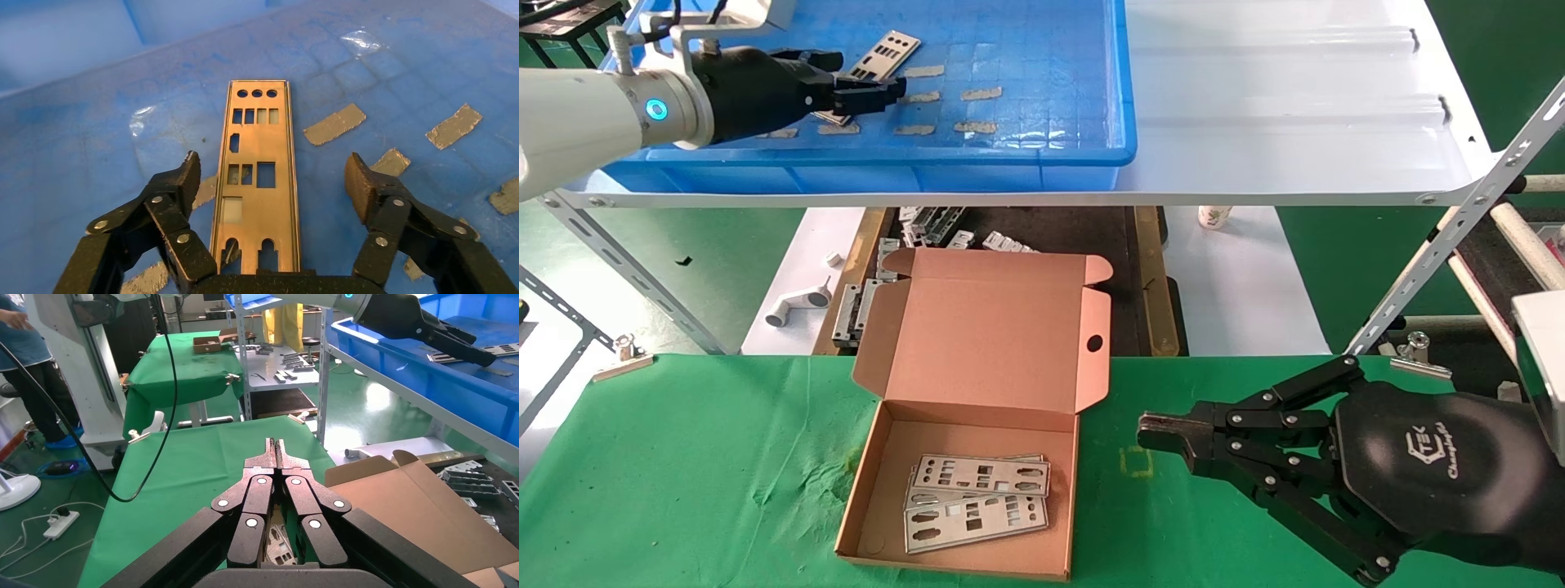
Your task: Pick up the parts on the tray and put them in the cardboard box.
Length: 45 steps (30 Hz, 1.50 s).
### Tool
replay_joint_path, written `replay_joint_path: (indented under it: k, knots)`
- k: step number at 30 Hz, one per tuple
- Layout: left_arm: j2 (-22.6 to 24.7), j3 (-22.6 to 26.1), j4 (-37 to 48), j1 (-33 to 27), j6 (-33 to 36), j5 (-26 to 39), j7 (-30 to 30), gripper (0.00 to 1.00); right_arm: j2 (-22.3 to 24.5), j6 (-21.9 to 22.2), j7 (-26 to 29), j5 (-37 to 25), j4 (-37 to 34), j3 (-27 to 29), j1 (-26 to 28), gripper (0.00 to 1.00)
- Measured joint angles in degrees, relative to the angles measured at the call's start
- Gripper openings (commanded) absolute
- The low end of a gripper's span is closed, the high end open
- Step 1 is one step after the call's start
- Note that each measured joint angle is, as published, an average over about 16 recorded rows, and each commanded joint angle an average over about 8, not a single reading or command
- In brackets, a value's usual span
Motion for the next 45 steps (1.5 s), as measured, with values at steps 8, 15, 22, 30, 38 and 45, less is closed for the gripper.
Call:
replay_joint_path:
  k: [8, 15, 22, 30, 38, 45]
  knots:
    - [0.2, 0.0, 0.3, 0.0, -0.3, 0.0, 0.4, 0.0, 0.0, 0.0, 0.0, 0.0, 0.0, 0.0, 0.0, 0.0]
    - [0.3, 0.0, 0.4, 0.0, -0.6, 0.1, 0.5, 0.0, 0.0, 0.0, 0.0, 0.0, 0.0, 0.0, 0.0, 0.0]
    - [0.2, 0.0, 0.5, -0.1, -0.9, 0.0, 0.7, 0.0, 0.0, 0.0, 0.0, 0.0, 0.0, 0.0, 0.0, 0.0]
    - [-0.5, -0.4, 0.0, -0.9, -0.1, -0.5, 1.0, 0.0, 0.0, 0.0, 0.0, 0.0, 0.0, 0.0, 0.0, 0.0]
    - [-3.1, -1.1, -1.9, -2.7, 6.2, -1.6, 3.0, 0.0, 0.0, 0.0, 0.0, 0.0, 0.0, 0.0, 0.0, 0.0]
    - [-7.5, -1.4, -5.0, -4.2, 20.2, -2.5, 7.8, 0.0, 0.0, 0.0, 0.0, 0.0, 0.0, 0.0, 0.0, 0.0]
